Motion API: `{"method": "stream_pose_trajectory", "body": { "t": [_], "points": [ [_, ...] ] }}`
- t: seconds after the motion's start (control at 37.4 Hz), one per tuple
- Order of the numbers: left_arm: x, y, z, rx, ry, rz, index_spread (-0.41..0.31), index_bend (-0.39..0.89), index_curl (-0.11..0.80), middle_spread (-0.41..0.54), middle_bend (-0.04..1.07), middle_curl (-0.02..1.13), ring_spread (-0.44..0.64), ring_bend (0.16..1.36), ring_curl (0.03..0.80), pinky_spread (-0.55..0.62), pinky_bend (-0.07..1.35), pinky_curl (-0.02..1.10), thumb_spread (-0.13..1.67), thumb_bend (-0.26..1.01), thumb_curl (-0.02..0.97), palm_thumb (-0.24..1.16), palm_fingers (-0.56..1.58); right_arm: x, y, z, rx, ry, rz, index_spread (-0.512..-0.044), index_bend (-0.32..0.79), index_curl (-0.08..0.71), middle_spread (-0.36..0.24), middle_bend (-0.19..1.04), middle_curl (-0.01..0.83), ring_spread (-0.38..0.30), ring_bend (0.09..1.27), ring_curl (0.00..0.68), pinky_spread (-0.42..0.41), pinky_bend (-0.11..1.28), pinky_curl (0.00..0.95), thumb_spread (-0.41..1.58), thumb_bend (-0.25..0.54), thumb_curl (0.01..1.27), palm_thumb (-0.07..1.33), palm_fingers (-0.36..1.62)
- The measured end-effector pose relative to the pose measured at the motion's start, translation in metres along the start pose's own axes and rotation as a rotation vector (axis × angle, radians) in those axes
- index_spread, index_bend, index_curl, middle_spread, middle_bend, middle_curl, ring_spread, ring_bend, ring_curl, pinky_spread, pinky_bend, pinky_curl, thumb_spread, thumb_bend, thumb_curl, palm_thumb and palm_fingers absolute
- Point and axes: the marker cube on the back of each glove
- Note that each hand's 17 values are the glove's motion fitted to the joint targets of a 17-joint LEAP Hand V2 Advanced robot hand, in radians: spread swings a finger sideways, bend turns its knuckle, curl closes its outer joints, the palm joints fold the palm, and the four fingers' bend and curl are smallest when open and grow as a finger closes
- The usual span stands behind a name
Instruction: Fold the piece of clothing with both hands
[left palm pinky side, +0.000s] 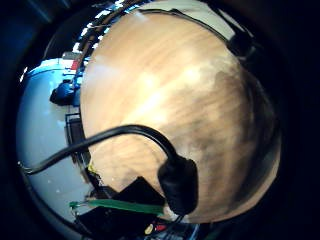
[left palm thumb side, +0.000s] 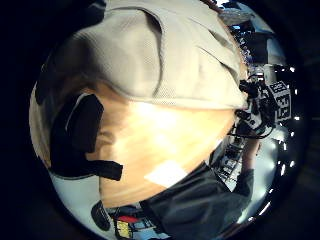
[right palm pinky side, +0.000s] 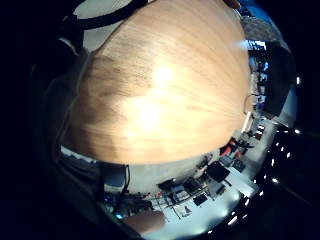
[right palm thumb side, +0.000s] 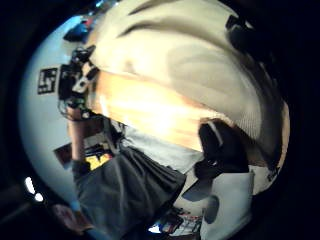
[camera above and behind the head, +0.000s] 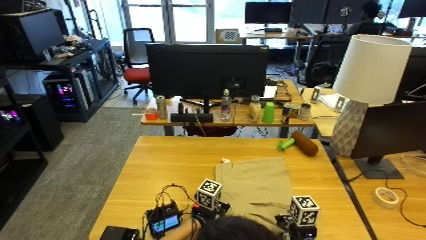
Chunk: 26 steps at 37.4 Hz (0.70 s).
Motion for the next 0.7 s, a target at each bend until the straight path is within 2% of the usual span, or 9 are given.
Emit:
{"method": "stream_pose_trajectory", "body": {
  "t": [0.03,0.13,0.27,0.29,0.32,0.35,0.37,0.48,0.7],
  "points": [
    [-0.001,-0.001,0.000,0.010,-0.008,0.001,-0.113,0.16,0.300,0.022,0.16,0.22,0.09,0.59,0.312,0.13,0.43,0.35,1.23,0.05,0.240,0.46,0.31,0.000,0.000,-0.001,0.017,-0.006,-0.003,-0.304,0.11,0.227,-0.072,0.23,0.352,-0.076,0.46,0.349,0.035,0.41,0.343,1.05,0.095,0.30,0.79,0.63],
    [0.003,0.008,-0.008,0.075,-0.068,0.013,-0.133,0.18,0.318,-0.039,0.16,0.24,0.01,0.59,0.313,0.05,0.45,0.36,1.25,0.06,0.245,0.49,0.46,-0.007,0.009,-0.011,0.109,-0.024,-0.019,-0.308,0.12,0.232,-0.100,0.28,0.378,-0.113,0.47,0.357,-0.032,0.42,0.345,1.05,0.120,0.32,0.87,0.80],
    [0.003,0.002,-0.006,0.159,-0.182,0.053,-0.173,0.17,0.330,-0.120,0.15,0.25,-0.10,0.59,0.316,-0.10,0.50,0.37,1.27,0.08,0.257,0.57,0.69,0.002,-0.003,-0.004,0.169,-0.013,-0.031,-0.293,0.19,0.275,-0.122,0.28,0.394,-0.166,0.47,0.368,-0.165,0.45,0.360,1.05,0.168,0.35,1.00,1.12],
    [0.003,0.002,-0.006,0.156,-0.189,0.063,-0.164,0.16,0.328,-0.105,0.14,0.25,-0.08,0.57,0.310,-0.06,0.46,0.36,1.27,0.06,0.248,0.54,0.56,0.001,-0.003,-0.006,0.165,-0.007,-0.036,-0.300,0.13,0.265,-0.125,0.27,0.395,-0.160,0.46,0.371,-0.142,0.43,0.359,1.05,0.140,0.34,0.97,0.97],
    [0.003,0.002,-0.006,0.145,-0.189,0.074,-0.184,0.18,0.342,-0.134,0.16,0.27,-0.13,0.60,0.343,-0.14,0.51,0.39,1.28,0.08,0.257,0.58,0.73,0.000,-0.001,-0.008,0.155,-0.001,-0.040,-0.283,0.20,0.302,-0.128,0.29,0.411,-0.172,0.49,0.398,-0.190,0.46,0.387,1.05,0.171,0.35,1.03,1.18],
    [0.002,0.002,-0.007,0.129,-0.180,0.087,-0.183,0.17,0.336,-0.142,0.14,0.26,-0.14,0.59,0.327,-0.15,0.50,0.37,1.28,0.08,0.258,0.59,0.72,-0.002,0.002,-0.011,0.141,0.006,-0.042,-0.286,0.19,0.300,-0.129,0.28,0.409,-0.178,0.48,0.393,-0.195,0.45,0.383,1.05,0.166,0.36,1.03,1.15],
    [0.002,0.002,-0.008,0.108,-0.162,0.101,-0.195,0.17,0.341,-0.154,0.15,0.26,-0.16,0.60,0.333,-0.17,0.50,0.37,1.28,0.08,0.258,0.59,0.77,-0.003,0.003,-0.013,0.121,0.015,-0.043,-0.280,0.19,0.310,-0.130,0.30,0.416,-0.185,0.49,0.402,-0.210,0.45,0.385,1.05,0.172,0.36,1.05,1.22],
    [0.002,0.006,-0.017,0.024,-0.056,0.142,-0.219,0.20,0.361,-0.186,0.15,0.27,-0.22,0.59,0.340,-0.21,0.46,0.37,1.30,0.07,0.254,0.60,0.83,0.003,0.002,-0.015,0.029,0.054,-0.055,-0.270,0.17,0.331,-0.135,0.30,0.431,-0.203,0.53,0.427,-0.246,0.46,0.401,1.05,0.162,0.36,1.06,1.28],
    [0.013,0.041,-0.056,-0.068,0.050,0.189,-0.243,0.20,0.395,-0.224,0.15,0.29,-0.28,0.53,0.345,-0.24,0.36,0.36,1.33,0.05,0.243,0.60,0.91,-0.005,0.017,-0.051,-0.032,0.066,-0.073,-0.264,0.17,0.356,-0.156,0.33,0.456,-0.226,0.58,0.450,-0.276,0.49,0.418,1.06,0.136,0.35,1.09,1.30]
  ]
}}
